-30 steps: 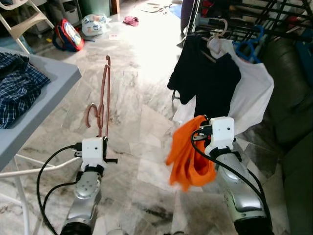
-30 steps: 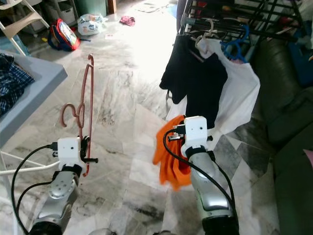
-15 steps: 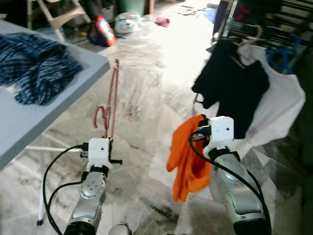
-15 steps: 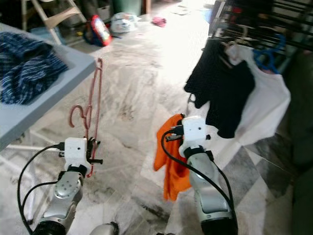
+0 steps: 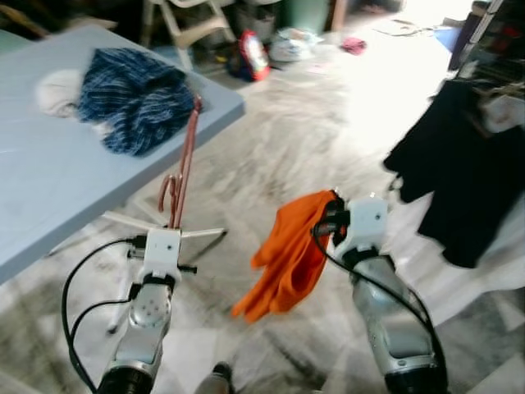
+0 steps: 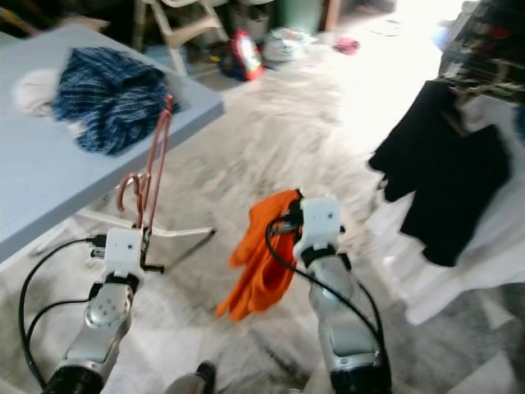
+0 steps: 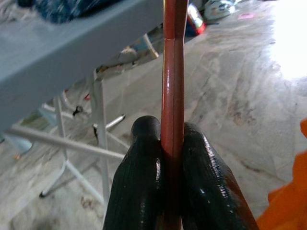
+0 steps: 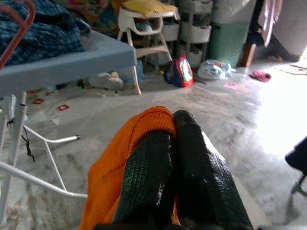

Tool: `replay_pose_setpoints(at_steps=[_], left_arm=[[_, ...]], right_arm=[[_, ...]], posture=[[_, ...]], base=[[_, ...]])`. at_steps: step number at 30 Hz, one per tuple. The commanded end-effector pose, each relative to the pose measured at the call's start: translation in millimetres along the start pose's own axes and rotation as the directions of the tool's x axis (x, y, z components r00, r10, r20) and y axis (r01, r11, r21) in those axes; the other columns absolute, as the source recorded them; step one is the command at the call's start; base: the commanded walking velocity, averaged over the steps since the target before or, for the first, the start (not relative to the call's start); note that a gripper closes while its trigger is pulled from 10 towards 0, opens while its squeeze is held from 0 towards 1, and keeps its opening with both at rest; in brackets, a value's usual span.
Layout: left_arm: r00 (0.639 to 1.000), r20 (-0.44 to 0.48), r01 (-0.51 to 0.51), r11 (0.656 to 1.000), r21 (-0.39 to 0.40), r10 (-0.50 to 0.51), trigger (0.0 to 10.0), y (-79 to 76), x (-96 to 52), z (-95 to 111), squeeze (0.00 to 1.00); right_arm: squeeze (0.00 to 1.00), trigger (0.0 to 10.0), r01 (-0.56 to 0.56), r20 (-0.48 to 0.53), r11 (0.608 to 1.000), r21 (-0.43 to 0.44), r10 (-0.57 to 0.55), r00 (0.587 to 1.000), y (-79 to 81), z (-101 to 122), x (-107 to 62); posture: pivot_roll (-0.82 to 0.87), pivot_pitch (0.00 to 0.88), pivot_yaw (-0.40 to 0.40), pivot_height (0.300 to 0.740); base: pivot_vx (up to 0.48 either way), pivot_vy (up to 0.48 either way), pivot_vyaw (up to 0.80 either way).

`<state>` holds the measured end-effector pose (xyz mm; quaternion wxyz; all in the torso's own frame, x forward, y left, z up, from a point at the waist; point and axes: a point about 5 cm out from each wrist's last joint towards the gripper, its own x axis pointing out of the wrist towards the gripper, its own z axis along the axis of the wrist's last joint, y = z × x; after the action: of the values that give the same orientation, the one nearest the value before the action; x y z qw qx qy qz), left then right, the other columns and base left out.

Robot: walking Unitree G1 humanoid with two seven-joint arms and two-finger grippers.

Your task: Hang hanger

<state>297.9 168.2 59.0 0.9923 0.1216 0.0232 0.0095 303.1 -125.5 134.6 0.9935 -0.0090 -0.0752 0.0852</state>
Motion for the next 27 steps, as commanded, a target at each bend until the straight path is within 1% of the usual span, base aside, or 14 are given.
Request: replay_pose_setpoints(at_steps=[1, 3, 5, 9, 13, 15, 19, 21, 23, 25, 27], left_arm=[[1.000, -0.003, -0.016, 1.000, 0.025, 0.016, 10.0, 9.7, 1.7, -1, 0.00], [1.000, 0.001, -0.014, 0.999, 0.029, 0.014, 10.0, 10.7, 2.5, 0, 0.00], [1.000, 0.008, -0.009, 0.999, 0.040, 0.009, 10.0, 13.8, 6.2, 4, 0.00], [1.000, 0.018, -0.002, 0.999, 0.049, 0.001, 10.0, 16.3, 10.0, 8, 0.00], [1.000, 0.024, 0.008, 0.999, 0.048, -0.009, 10.0, 15.5, 10.8, 9, 0.00], [1.000, 0.022, 0.008, 0.999, 0.045, -0.009, 10.0, 13.7, 10.5, 9, 0.00], [1.000, 0.018, -0.014, 1.000, 0.018, 0.014, 10.0, 7.8, 5.3, 5, 0.00], [1.000, 0.017, -0.024, 1.000, 0.018, 0.024, 10.0, 7.5, 3.7, 4, 0.00], [0.998, 0.013, -0.060, 0.998, 0.036, 0.060, 10.0, 11.1, 0.6, 1, 0.00], [0.996, -0.005, -0.091, 0.996, 0.019, 0.091, 10.0, 17.3, -2.2, -3, 0.00], [0.995, -0.006, -0.096, 0.995, 0.017, 0.096, 10.0, 19.4, -2.5, -4, 0.00]], right_arm=[[0.00, 10.0, -0.009, 0.042, 1.000, 0.022, 0.008, 0.999, 7.8, 7, 4.7], [0.00, 10.0, -0.006, 0.043, 1.000, 0.026, 0.005, 0.999, 8.5, 6, 5.4], [0.00, 10.0, 0.005, 0.048, 0.999, 0.040, -0.007, 0.999, 10.0, 5, 7.1], [0.00, 10.0, 0.020, 0.045, 0.998, 0.056, -0.022, 0.999, 10.5, 1, 6.9], [0.00, 10.0, 0.025, 0.041, 0.998, 0.057, -0.028, 0.999, 10.0, -1, 5.7], [0.00, 10.0, 0.022, 0.041, 0.998, 0.053, -0.025, 0.999, 9.2, -2, 5.3], [0.00, 10.0, -0.021, 0.049, 1.000, 0.022, 0.020, 0.999, 7.9, 2, 7.2], [0.00, 10.0, -0.029, 0.054, 0.999, 0.017, 0.028, 0.998, 7.4, 3, 8.3], [0.00, 10.0, -0.038, 0.059, 0.999, 0.016, 0.037, 0.998, 6.9, 5, 10.0], [0.00, 10.0, -0.042, 0.073, 0.999, 0.019, 0.041, 0.997, 6.8, 8, 12.4], [0.00, 10.0, -0.043, 0.075, 0.999, 0.017, 0.041, 0.996, 7.0, 9, 13.3]], posture=[[0.12, 0.144, 0.013, 0.740], [0.12, 0.144, 0.013, 0.740], [0.13, 0.138, 0.033, 0.740], [0.14, 0.131, 0.048, 0.740], [0.13, 0.122, 0.037, 0.740], [0.13, 0.120, 0.025, 0.740], [0.13, 0.116, -0.011, 0.740], [0.14, 0.114, -0.019, 0.740], [0.14, 0.114, -0.024, 0.740], [0.14, 0.118, -0.029, 0.740], [0.14, 0.118, -0.029, 0.740]], base=[[0.000, 0.000, 0.80], [0.000, 0.000, 0.80], [0.000, 0.000, 0.80], [0.000, 0.000, 0.80], [0.000, 0.000, 0.80], [0.000, 0.000, 0.80], [0.000, 0.000, 0.80], [0.000, 0.000, 0.80], [0.000, 0.000, 0.80], [0.000, 0.000, 0.71], [0.000, 0.000, 0.61]])
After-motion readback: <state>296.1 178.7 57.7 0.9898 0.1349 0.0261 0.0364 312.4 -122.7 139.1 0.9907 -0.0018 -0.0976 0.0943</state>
